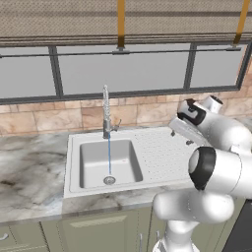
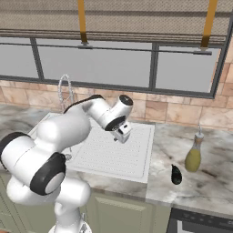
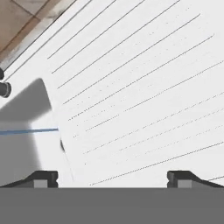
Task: Turn on the sink faucet. Then move the eggplant from the counter to the sink. Turn off the sink. Move the vegetable from the sink to the pot next to the stove. Finally move the pot to the front right burner.
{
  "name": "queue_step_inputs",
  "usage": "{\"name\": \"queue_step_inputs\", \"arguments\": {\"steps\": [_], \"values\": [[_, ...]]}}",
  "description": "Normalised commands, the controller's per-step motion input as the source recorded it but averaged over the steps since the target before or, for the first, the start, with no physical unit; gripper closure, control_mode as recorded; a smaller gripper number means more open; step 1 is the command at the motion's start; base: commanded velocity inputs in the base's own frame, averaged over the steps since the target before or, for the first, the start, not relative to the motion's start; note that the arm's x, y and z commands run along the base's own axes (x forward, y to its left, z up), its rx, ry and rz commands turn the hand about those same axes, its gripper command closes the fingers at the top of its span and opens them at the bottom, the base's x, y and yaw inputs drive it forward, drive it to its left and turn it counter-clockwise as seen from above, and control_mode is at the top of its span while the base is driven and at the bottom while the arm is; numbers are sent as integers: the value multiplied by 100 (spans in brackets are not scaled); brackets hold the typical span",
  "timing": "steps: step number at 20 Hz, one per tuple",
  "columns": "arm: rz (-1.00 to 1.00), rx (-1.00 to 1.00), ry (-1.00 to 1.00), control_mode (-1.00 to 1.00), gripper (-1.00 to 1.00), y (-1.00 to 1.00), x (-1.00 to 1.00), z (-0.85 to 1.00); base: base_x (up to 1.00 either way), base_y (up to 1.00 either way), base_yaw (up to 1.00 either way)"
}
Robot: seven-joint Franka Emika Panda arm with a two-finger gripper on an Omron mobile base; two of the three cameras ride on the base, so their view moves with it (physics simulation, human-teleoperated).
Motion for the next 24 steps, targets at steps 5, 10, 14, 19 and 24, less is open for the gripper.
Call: {"name": "queue_step_inputs", "arguments": {"steps": [5, 10, 14, 19, 24], "values": [[0, -1, 18, -100, -100, -91, -7, -7, 0, 0, 0], [1, -4, 8, -100, -100, -71, -38, -7, 0, 0, 0], [4, -8, 6, -100, -100, -58, -57, 0, 0, 0, 0], [6, -9, 7, -100, -100, -61, -48, -1, 0, 0, 0], [9, -11, 5, -100, -100, -58, -40, -5, 0, 0, 0]]}}
